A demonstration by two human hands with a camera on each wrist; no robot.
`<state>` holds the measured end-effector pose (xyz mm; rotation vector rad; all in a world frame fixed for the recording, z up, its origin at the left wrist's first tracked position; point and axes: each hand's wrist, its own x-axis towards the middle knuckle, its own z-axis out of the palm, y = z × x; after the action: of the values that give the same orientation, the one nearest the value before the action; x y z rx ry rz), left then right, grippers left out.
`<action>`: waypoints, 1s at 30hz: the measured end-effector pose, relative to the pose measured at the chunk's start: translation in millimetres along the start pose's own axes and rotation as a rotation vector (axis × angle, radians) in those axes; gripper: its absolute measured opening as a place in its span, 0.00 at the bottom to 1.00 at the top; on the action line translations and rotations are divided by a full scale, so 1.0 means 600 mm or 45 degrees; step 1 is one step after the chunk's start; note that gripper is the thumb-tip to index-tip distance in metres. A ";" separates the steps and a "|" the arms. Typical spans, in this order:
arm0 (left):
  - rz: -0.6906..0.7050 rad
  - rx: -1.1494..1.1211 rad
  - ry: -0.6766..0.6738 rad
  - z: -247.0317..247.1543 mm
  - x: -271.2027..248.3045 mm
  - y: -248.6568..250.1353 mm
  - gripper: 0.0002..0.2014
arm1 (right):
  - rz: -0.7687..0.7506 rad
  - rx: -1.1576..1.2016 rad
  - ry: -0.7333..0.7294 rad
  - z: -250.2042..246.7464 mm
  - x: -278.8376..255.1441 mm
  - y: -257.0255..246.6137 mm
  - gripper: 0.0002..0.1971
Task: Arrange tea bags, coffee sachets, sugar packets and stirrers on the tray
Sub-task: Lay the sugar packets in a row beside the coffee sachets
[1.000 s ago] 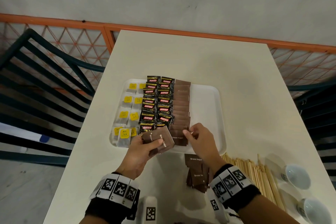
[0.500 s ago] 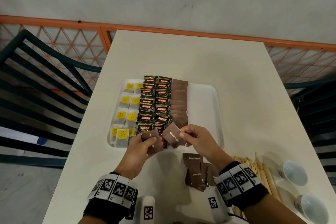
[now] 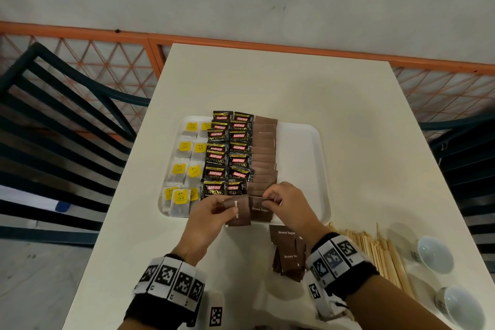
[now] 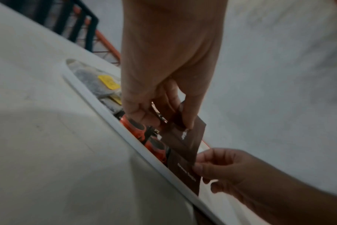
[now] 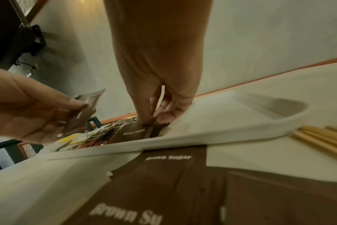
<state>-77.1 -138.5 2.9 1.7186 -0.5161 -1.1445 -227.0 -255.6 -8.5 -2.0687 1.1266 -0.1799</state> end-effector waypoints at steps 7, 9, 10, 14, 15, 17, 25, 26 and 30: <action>0.350 0.575 -0.070 0.033 0.011 0.006 0.11 | 0.031 -0.004 0.149 -0.006 -0.008 0.008 0.06; 0.362 0.621 -0.079 0.042 0.015 0.006 0.10 | 0.023 0.019 0.142 -0.011 -0.016 0.011 0.07; 0.348 0.618 -0.079 0.045 0.016 0.006 0.09 | 0.023 0.042 0.111 -0.012 -0.020 0.011 0.08; 0.275 0.498 -0.027 0.049 0.021 0.004 0.07 | 0.088 0.195 -0.111 -0.012 -0.038 0.010 0.11; 0.256 0.466 -0.018 0.048 0.021 0.002 0.06 | 0.096 0.248 -0.136 -0.012 -0.039 0.011 0.11; 0.199 0.352 -0.022 0.047 0.018 0.002 0.04 | 0.139 0.416 -0.150 -0.013 -0.041 0.013 0.10; 0.325 0.618 -0.055 0.034 0.011 0.006 0.06 | 0.186 0.537 -0.043 -0.011 -0.031 0.018 0.03; 0.352 0.673 -0.051 0.033 0.011 0.004 0.06 | 0.178 0.455 -0.031 -0.010 -0.031 0.018 0.03; 0.377 0.758 0.022 0.042 0.006 -0.001 0.04 | 0.161 0.249 -0.027 -0.006 -0.032 0.013 0.07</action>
<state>-97.3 -153.2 -1.6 2.0537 -1.1452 -0.8035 -245.3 -245.3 -7.3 -1.8183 1.1750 -0.1975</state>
